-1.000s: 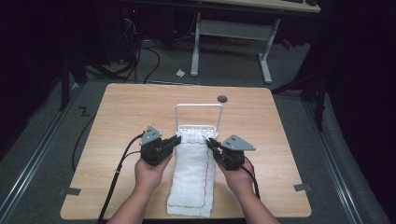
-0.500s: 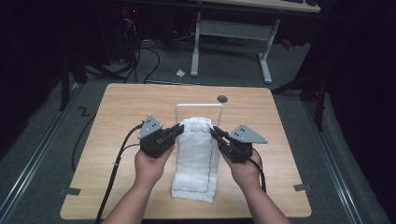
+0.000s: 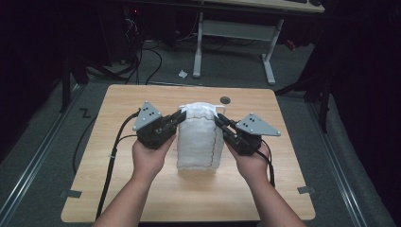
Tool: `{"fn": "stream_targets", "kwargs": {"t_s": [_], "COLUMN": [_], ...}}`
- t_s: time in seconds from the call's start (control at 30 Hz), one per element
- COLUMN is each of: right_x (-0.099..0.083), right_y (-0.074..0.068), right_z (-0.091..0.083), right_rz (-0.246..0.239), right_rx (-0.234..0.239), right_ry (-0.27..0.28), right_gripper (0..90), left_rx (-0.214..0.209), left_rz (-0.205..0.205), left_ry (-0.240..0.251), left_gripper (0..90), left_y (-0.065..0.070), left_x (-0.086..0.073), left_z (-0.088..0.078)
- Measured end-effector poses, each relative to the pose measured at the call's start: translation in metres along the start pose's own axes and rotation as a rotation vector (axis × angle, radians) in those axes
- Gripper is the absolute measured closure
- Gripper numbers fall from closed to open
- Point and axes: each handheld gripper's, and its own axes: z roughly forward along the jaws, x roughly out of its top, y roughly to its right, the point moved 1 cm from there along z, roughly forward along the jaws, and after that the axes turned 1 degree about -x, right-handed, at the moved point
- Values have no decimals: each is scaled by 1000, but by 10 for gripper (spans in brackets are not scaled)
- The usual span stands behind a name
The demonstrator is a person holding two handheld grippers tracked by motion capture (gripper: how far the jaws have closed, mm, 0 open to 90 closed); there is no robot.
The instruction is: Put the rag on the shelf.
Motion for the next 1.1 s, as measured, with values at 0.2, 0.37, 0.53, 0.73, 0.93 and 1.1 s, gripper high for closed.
{"fn": "stream_targets", "kwargs": {"t_s": [0.2,0.37,0.53,0.73,0.93,1.1], "right_x": [16,25,30,34,36,34], "right_y": [3,7,9,15,28,41], "right_z": [-2,-4,-6,-7,2,17], "right_rz": [-9,-14,-11,-12,-3,23], "right_rx": [-9,-15,-17,-27,-41,-53], "right_ry": [29,44,54,60,56,39], "right_gripper": [833,833,833,833,833,833], "left_rx": [5,3,-3,-10,-7,0], "left_rz": [31,52,51,57,60,58], "left_ry": [20,29,38,25,7,-4], "left_gripper": [857,858,858,857,858,858], "left_y": [1,2,3,0,-10,-22], "left_x": [20,30,34,39,41,41], "left_z": [0,0,0,6,22,40]}}
